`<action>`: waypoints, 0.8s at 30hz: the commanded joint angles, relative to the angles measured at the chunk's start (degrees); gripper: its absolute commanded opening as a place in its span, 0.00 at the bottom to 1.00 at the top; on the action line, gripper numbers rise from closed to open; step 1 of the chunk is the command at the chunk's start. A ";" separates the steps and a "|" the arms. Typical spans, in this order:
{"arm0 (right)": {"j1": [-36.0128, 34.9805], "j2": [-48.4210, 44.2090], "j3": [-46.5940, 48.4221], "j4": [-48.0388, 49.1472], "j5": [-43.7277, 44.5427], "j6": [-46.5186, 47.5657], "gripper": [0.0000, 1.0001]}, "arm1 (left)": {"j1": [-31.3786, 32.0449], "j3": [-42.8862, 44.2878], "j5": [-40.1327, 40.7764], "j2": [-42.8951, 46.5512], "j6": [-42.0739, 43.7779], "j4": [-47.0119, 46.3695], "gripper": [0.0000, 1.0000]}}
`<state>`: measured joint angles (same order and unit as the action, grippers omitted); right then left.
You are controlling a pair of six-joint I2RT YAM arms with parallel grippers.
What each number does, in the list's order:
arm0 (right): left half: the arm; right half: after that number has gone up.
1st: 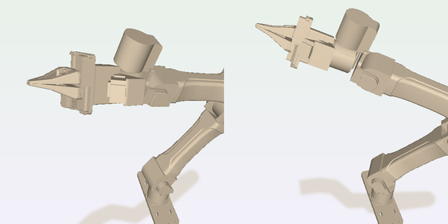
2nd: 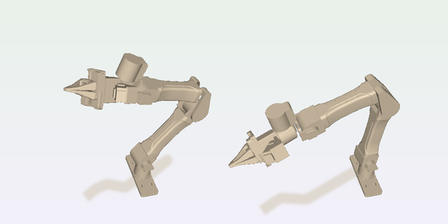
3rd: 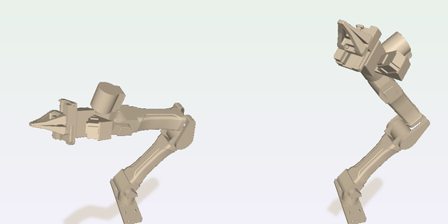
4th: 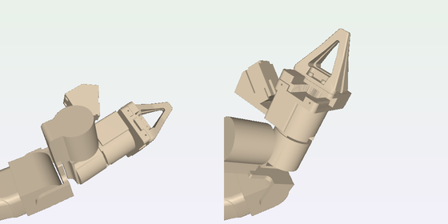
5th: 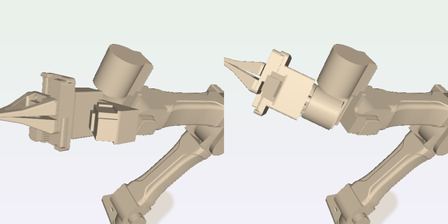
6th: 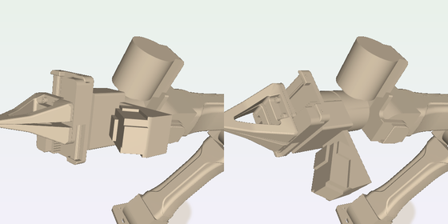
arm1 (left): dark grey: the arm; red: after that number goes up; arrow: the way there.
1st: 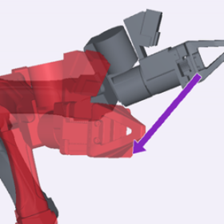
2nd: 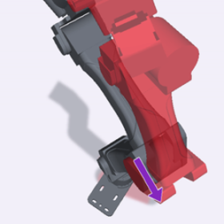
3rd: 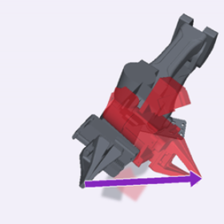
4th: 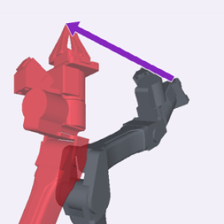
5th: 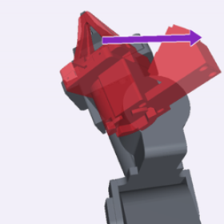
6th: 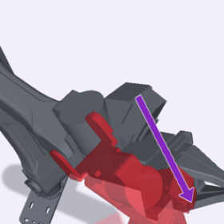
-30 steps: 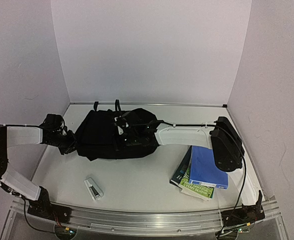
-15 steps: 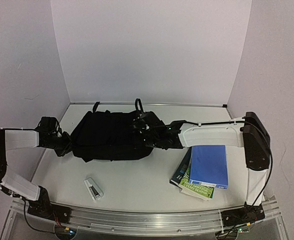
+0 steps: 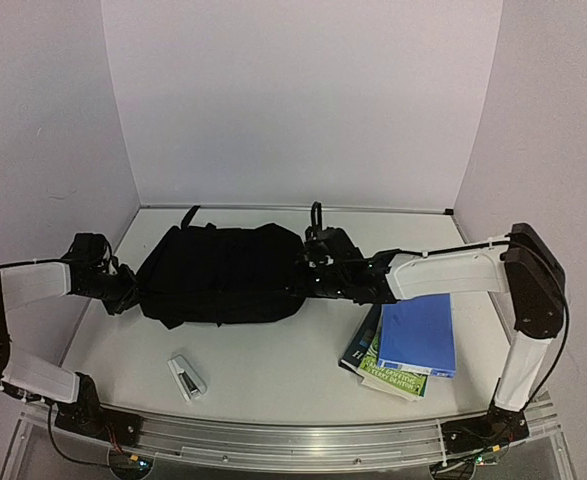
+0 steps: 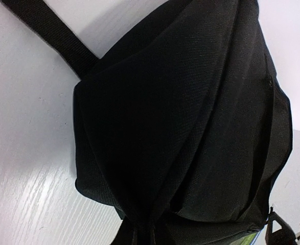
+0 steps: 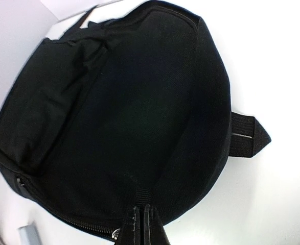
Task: Pack the student bag
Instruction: Unzip the student bag at the center of the board.
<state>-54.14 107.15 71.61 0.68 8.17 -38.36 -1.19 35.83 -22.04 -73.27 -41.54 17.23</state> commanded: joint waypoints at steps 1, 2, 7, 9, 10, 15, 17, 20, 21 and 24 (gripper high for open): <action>2.03 -7.66 -4.85 7.43 -8.50 1.94 0.00 | -1.58 6.76 5.77 4.16 5.40 6.37 0.45; 2.04 -8.25 -5.72 8.54 -11.06 2.11 0.00 | -0.59 8.19 5.65 5.22 6.32 7.25 0.55; 1.96 -10.28 -8.38 12.76 -19.47 1.79 0.00 | 11.68 16.29 9.45 7.72 12.05 9.28 0.73; 1.94 -10.96 -9.27 14.28 -21.25 1.03 0.00 | 16.10 17.78 5.50 7.29 14.55 6.25 0.74; 1.98 -11.48 -9.80 14.97 -21.69 0.53 0.00 | 18.26 17.73 2.55 6.80 15.95 4.03 0.74; 1.88 -14.63 -12.16 16.60 -19.14 -1.79 0.00 | 30.06 17.22 -6.69 1.98 23.51 -5.30 0.74; 1.88 -15.69 -13.23 17.02 -18.12 -2.38 0.00 | 34.90 17.76 -6.19 -0.38 25.77 -7.23 0.75; 1.87 -16.64 -13.98 17.37 -17.32 -3.03 0.00 | 39.08 18.00 -6.35 -4.38 26.88 -11.18 0.75; 1.86 -16.79 -14.14 17.41 -17.25 -3.18 0.00 | 40.24 18.03 -6.54 -5.52 27.23 -12.62 0.76; 1.88 -17.09 -14.48 17.49 -17.24 -3.32 0.00 | 42.73 19.43 -6.40 -9.43 28.14 -14.97 0.77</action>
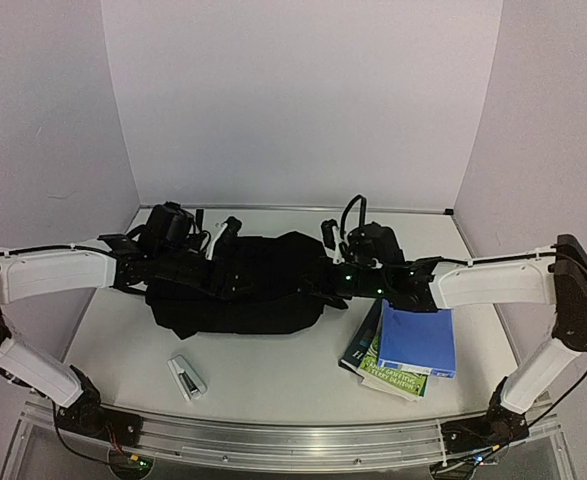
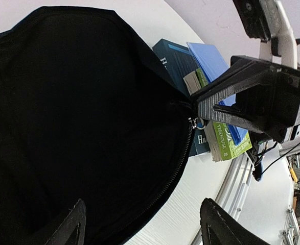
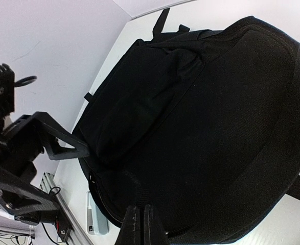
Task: Pack the student bag
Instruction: Unzip the student bag at the center of the board.
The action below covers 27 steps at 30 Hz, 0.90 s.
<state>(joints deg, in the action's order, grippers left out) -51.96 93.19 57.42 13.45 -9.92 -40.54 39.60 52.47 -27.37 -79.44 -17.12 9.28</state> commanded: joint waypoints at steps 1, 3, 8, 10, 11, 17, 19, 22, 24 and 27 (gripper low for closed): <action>-0.31 -3.26 -0.44 4.74 0.86 -1.23 0.00 | 2.71 3.69 -1.01 -4.43 3.99 -7.40 0.78; -0.32 -3.52 -0.70 4.74 1.00 -1.32 0.00 | 4.10 5.69 -0.77 -6.96 4.87 -7.45 0.81; -0.25 -3.86 -0.88 4.74 1.19 -1.36 0.00 | 5.07 8.65 -1.61 -12.47 5.83 -7.71 0.81; -0.24 -3.90 -0.90 4.74 1.21 -1.44 0.00 | 5.43 9.86 -1.87 -14.29 5.70 -7.53 0.78; -0.25 -3.90 -0.90 4.74 1.31 -1.41 0.00 | 5.60 10.39 -2.14 -15.11 5.51 -7.47 0.75; -0.24 -4.49 -1.63 4.52 4.01 -1.86 0.00 | 7.06 11.91 -3.46 -17.72 3.72 -8.40 0.37; -0.21 -4.94 -1.78 3.83 5.75 -2.17 0.00 | 7.48 11.60 -4.39 -17.68 3.21 -8.32 0.27; 0.30 -5.35 -1.60 2.05 8.25 -2.64 0.00 | 8.17 10.20 -6.02 -16.65 2.47 -8.00 0.04; 1.07 -5.46 -1.45 0.92 9.64 -2.95 0.00 | 8.64 8.76 -6.25 -15.75 2.09 -7.32 0.00; 2.31 -5.49 -0.90 -0.87 13.27 -2.98 0.00 | 8.98 6.00 -6.12 -13.41 1.53 -5.74 0.00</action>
<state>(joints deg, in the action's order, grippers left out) -51.61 91.06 55.22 11.88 -3.88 -42.67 47.78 61.48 -31.76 -96.88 -14.65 2.02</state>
